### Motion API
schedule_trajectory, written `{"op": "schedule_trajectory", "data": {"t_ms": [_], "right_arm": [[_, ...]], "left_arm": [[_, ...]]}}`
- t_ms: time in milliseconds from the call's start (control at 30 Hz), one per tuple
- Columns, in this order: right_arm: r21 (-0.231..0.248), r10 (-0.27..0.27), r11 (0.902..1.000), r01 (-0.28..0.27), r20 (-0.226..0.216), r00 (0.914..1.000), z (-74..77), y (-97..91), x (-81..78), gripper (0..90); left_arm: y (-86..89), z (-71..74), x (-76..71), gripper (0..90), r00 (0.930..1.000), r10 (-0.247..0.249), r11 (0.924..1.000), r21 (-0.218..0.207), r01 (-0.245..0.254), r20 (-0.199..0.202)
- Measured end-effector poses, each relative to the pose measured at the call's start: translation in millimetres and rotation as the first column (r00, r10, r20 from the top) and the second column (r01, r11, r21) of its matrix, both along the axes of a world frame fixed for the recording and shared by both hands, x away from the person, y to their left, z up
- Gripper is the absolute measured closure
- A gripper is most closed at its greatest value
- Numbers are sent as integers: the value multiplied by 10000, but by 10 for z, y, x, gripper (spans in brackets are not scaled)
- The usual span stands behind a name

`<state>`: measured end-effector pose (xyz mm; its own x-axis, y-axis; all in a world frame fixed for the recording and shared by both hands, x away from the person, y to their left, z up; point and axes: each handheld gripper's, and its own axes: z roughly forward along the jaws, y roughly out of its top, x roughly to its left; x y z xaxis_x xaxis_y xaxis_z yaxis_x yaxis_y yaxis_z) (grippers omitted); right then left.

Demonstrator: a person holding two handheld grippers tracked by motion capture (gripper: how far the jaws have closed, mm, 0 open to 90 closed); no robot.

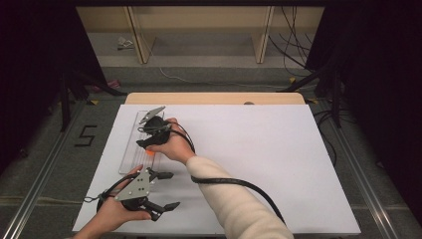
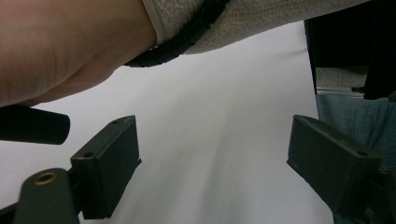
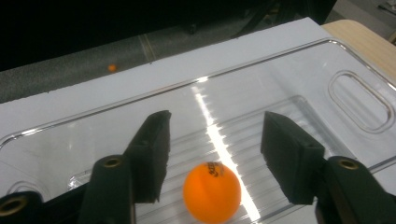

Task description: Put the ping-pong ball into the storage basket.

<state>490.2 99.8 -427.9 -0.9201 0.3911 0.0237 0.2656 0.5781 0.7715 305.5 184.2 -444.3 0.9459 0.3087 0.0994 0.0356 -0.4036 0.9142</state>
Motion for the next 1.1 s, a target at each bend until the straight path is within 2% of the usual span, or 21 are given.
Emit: {"op": "schedule_trajectory", "data": {"t_ms": [200,333,567,1100], "right_arm": [[285,-23,9996,18,170,9999,95,-53,-21,308],[509,23,9987,-38,284,9996,179,-88,-40,270],[596,-161,9981,138,376,9992,246,-173,-70,169],[593,-589,9966,564,412,9974,297,-485,-67,165]], "left_arm": [[-1,0,2,161,10000,6,10000,5,-6,3],[-2,-1,2,161,10000,10,10000,7,-10,-4],[3,0,3,161,10000,37,10000,2,-37,5],[2,-1,4,161,10000,59,10000,10,-59,1]]}}
